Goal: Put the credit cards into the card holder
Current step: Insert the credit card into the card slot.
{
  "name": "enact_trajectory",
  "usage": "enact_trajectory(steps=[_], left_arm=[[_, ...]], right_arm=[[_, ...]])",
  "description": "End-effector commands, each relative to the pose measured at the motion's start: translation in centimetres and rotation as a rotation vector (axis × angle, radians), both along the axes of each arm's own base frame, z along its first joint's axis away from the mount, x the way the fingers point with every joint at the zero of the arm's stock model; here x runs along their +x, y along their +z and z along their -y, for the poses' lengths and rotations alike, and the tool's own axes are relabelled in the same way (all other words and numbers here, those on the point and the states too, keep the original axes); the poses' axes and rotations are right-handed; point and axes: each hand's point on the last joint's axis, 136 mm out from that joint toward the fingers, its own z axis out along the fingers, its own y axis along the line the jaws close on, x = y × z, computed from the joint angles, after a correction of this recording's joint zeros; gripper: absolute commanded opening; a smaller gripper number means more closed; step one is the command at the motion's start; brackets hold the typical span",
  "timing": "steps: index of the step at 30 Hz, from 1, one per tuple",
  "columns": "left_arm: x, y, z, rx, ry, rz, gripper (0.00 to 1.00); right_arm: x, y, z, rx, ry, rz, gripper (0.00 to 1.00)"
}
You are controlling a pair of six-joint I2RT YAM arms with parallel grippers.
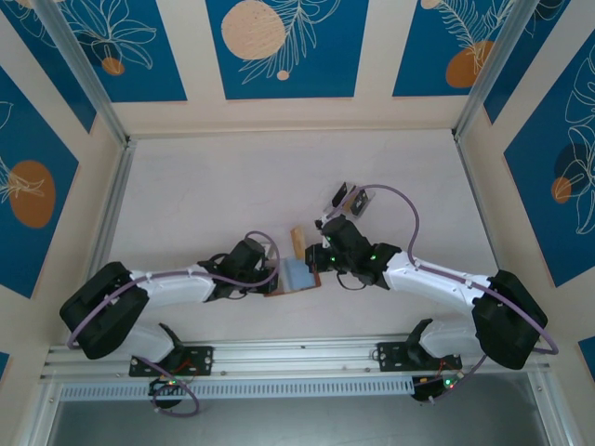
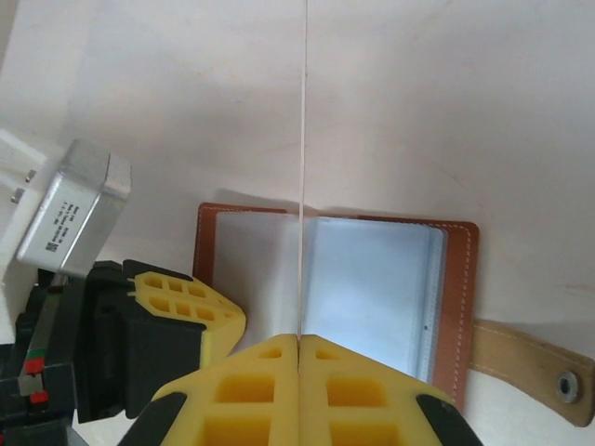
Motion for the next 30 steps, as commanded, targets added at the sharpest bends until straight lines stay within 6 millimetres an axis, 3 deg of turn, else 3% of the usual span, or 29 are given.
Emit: enact_trajectory(steps=[1,16,30], left_arm=[[0.3,0.2,-1.0,0.060,0.008,0.009,0.06],[0.1,-0.6,-2.2,0.125,0.021,0.004,0.08],[-0.4,-1.3,-2.6,0.128,0.028,-0.011,0.08]], right_arm=[[-0.6,-0.5,-0.9,0.045,0.025,-0.023,0.00],[-1.7,-3.4,-3.0,0.115,0.069,-0.061,0.00],[-2.3,-6.2,-2.8,0.133,-0.023,-0.081,0.00]])
